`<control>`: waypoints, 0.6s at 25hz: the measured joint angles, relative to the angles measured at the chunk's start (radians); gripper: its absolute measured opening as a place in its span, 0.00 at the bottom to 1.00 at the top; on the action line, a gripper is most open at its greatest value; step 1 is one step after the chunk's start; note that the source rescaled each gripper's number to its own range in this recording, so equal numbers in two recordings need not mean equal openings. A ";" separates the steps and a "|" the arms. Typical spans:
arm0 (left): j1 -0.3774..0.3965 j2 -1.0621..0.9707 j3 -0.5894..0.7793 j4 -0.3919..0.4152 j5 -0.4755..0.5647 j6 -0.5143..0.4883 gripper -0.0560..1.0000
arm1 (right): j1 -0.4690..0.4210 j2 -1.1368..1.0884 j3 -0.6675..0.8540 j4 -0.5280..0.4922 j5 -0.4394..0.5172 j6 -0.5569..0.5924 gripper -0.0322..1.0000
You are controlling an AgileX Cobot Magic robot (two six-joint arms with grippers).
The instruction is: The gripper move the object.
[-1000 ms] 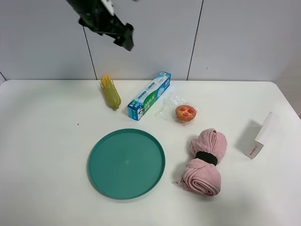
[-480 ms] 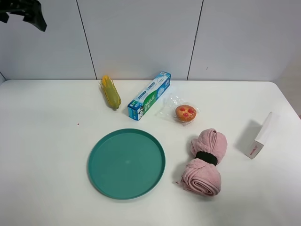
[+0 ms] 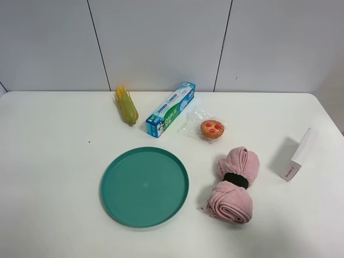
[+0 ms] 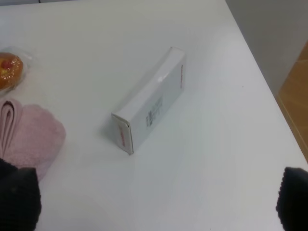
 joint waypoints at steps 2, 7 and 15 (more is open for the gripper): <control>0.000 -0.089 0.073 0.000 -0.002 -0.001 1.00 | 0.000 0.000 0.000 0.000 0.000 0.000 1.00; 0.000 -0.289 0.280 -0.006 -0.001 -0.001 1.00 | 0.000 0.000 0.000 0.000 0.000 0.000 1.00; 0.000 -0.674 0.593 -0.007 0.003 -0.001 1.00 | 0.000 0.000 0.000 0.000 0.000 0.000 1.00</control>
